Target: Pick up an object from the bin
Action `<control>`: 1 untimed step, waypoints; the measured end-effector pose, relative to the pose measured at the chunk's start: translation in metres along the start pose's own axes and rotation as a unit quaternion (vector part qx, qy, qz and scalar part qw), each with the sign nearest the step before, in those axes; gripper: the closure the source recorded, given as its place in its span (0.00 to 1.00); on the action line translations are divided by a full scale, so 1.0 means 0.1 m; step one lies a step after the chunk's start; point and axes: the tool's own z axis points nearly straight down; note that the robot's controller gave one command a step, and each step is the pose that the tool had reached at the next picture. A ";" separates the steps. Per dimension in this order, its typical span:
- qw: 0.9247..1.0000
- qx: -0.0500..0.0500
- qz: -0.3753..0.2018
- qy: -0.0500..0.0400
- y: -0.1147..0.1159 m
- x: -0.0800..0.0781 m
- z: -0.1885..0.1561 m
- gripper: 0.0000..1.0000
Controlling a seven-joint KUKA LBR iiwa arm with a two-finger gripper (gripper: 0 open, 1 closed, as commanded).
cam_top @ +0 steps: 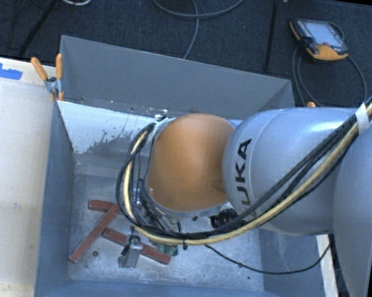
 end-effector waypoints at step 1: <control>0.998 0.000 0.070 -0.001 -0.38 -0.22 0.36 0.00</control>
Offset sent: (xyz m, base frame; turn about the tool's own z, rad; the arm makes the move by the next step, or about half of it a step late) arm 0.0290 -0.0558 -0.0202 -0.0466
